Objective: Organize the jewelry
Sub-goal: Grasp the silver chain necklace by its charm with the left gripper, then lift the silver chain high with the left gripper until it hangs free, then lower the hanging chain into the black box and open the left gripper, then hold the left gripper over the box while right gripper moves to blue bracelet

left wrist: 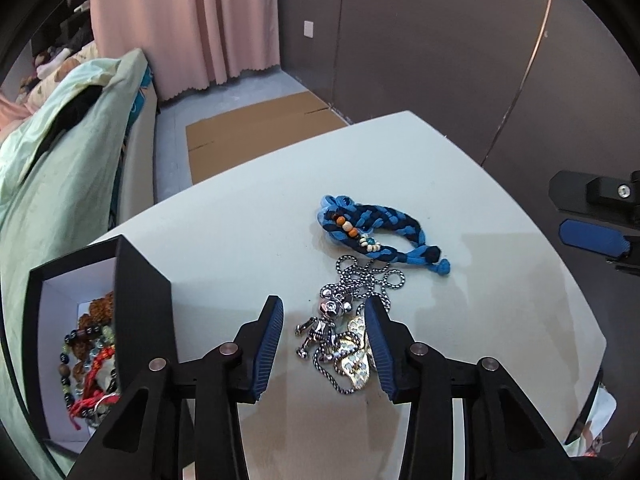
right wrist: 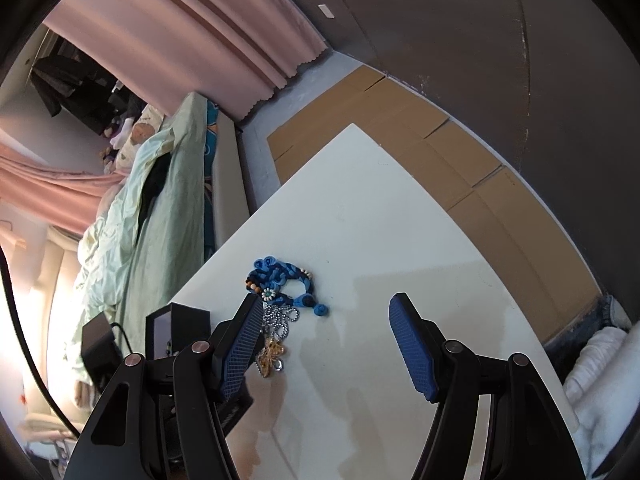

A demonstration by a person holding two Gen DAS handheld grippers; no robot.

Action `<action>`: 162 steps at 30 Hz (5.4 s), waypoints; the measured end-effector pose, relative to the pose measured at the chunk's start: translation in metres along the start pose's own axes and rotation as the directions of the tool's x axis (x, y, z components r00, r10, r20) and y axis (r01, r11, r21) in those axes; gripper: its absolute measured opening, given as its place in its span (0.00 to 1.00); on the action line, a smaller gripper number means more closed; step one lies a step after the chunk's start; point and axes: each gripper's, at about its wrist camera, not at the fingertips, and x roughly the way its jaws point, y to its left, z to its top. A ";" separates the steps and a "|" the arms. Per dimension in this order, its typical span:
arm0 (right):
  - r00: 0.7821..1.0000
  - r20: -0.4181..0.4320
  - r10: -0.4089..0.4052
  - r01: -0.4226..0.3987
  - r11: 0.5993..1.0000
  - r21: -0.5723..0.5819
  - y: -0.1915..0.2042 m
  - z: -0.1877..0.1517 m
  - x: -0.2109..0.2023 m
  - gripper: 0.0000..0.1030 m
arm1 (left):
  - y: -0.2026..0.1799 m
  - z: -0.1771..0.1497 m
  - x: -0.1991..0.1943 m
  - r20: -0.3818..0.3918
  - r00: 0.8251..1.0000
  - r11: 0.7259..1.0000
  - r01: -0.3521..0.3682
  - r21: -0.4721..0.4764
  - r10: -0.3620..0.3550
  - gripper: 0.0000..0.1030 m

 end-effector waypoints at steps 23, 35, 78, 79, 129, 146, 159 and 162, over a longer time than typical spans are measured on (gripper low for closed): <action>0.999 -0.044 -0.030 0.029 0.999 -0.030 0.009 0.004 0.027 0.65 | 0.024 0.014 -0.030 0.071 0.988 0.983 0.148 -0.112 -0.141 0.19; 0.996 -0.063 -0.062 0.059 0.997 -0.058 0.017 0.005 0.044 0.65 | 0.044 0.030 -0.100 0.245 0.956 0.968 0.200 -0.149 -0.160 0.19; 0.998 -0.035 -0.049 0.036 0.954 -0.298 0.070 -0.017 0.060 0.02 | 0.112 0.026 -0.273 0.634 0.768 0.942 0.275 -0.195 -0.093 0.19; 0.998 -0.034 -0.048 0.036 0.954 -0.298 0.070 -0.017 0.059 0.02 | 0.114 0.024 -0.278 0.643 0.761 0.942 0.271 -0.196 -0.085 0.19; 0.982 -0.038 0.184 -0.185 0.916 -0.355 0.127 -0.046 0.037 0.02 | 0.151 0.007 -0.264 0.590 0.808 0.936 0.211 -0.280 -0.005 0.19; 0.940 -0.039 0.338 -0.333 0.889 -0.315 0.150 -0.061 0.037 0.02 | 0.160 -0.029 -0.150 0.328 0.939 0.874 0.240 -0.423 -0.099 0.26; 0.893 -0.118 0.434 -0.449 0.851 -0.272 0.176 -0.077 0.063 0.02 | 0.184 -0.050 -0.162 0.342 0.939 0.832 0.224 -0.508 -0.044 0.63; 0.875 -0.142 0.463 -0.485 0.842 -0.237 0.178 -0.080 0.073 0.02 | 0.191 -0.052 -0.164 0.341 0.939 0.826 0.223 -0.518 -0.039 0.63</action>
